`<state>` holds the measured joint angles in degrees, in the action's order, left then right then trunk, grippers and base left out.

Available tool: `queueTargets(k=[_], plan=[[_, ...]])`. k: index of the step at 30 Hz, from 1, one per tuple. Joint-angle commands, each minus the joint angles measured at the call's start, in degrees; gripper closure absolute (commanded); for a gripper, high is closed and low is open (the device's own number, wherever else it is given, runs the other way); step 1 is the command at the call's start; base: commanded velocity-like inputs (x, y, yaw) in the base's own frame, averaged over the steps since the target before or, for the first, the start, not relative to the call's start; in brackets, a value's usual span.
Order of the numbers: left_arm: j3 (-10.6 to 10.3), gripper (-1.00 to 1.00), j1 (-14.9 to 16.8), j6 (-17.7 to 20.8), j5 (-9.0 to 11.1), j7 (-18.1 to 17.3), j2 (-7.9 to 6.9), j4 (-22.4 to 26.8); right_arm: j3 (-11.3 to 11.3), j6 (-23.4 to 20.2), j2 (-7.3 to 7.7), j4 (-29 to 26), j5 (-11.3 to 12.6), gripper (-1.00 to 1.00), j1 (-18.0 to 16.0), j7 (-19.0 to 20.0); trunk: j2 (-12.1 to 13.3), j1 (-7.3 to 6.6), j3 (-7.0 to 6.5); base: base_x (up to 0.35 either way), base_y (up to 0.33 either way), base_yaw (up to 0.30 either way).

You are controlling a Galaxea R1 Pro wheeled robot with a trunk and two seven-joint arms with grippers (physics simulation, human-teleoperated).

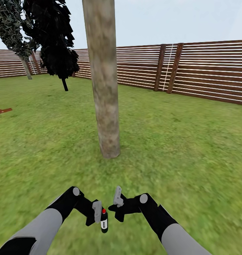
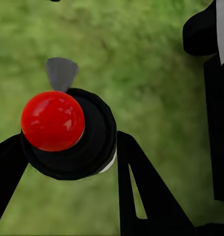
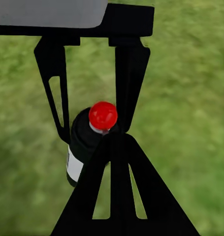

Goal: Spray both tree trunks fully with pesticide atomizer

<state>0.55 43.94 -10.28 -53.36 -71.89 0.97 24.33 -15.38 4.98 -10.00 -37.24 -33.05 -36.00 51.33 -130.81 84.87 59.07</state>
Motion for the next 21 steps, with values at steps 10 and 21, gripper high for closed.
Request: queueTargets(k=[10,21], plan=[[0.06,1.0,0.05,-0.09,0.1,0.0,1.13,0.01,0.0,-0.01,0.0,-0.03,0.0,1.0,-0.02,0.0,0.0,0.0,0.0,0.0,0.0,0.0],[0.26,1.0,0.12,-0.16,0.18,0.0,1.24,0.09,0.0,-0.06,0.0,-0.03,0.0,1.0,-0.03,0.0,0.0,0.0,0.0,0.0,0.0,0.0]])
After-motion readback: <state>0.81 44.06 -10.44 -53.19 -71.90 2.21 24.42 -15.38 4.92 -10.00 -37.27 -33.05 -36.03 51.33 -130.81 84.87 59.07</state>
